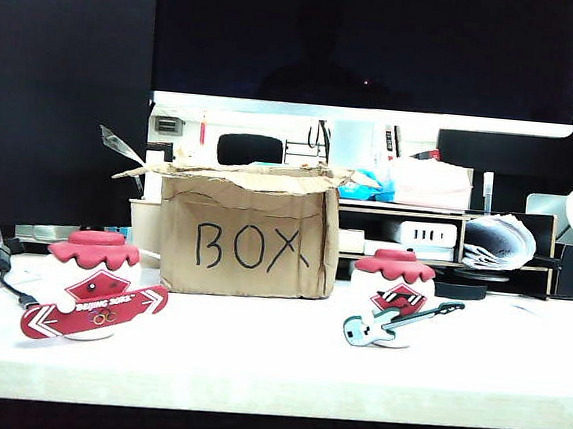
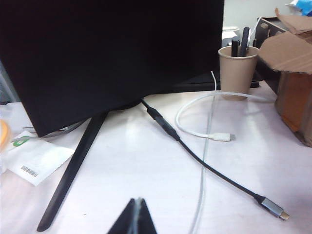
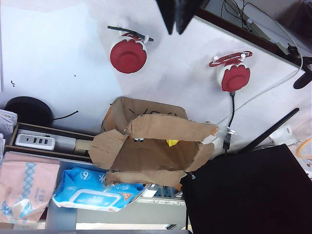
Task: Put the doll that is least similar in size compared to the others into the paper box.
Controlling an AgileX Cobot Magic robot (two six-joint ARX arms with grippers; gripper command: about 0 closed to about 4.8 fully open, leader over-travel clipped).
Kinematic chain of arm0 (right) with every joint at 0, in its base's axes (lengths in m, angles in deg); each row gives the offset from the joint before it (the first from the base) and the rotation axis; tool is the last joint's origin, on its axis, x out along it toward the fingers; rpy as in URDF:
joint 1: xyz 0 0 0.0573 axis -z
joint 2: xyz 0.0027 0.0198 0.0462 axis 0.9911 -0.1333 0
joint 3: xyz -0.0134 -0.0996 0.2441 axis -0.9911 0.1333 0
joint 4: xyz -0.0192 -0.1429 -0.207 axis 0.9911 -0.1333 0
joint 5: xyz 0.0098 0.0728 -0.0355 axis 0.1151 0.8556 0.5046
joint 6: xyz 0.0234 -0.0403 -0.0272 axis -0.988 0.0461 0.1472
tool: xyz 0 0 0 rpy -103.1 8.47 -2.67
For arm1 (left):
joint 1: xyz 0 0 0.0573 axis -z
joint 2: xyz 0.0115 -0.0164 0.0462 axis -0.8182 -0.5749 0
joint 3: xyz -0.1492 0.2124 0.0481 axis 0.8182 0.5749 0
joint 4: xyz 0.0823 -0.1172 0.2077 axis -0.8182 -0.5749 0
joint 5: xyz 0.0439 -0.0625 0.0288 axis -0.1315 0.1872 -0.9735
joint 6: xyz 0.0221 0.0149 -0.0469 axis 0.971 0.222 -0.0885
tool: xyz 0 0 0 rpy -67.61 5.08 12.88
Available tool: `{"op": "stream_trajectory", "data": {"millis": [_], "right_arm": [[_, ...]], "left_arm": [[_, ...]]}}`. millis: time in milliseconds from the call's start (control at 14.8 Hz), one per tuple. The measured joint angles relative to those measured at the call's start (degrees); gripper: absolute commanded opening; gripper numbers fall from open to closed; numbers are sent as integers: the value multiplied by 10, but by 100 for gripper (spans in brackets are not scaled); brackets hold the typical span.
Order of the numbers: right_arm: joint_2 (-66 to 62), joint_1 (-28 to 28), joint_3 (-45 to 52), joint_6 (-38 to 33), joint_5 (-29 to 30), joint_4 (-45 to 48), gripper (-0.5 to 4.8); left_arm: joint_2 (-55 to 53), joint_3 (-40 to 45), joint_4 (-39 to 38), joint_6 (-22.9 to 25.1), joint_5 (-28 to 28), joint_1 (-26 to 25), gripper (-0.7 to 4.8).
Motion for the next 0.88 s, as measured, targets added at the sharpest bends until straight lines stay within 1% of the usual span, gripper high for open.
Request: {"op": "stream_trajectory", "data": {"millis": [474, 610, 813, 881], "right_arm": [[1, 5, 0, 0, 0, 0, -1], [0, 43, 2, 0, 0, 0, -1], [-2, 155, 25, 0, 2, -1, -1], [-2, 208, 31, 0, 0, -1, -1]], "left_arm": [[0, 0, 0, 0, 0, -1, -5], [0, 0, 0, 0, 0, -1, -5], [0, 0, 0, 0, 0, -1, -5], [0, 0, 0, 0, 0, -1, -5]]}}
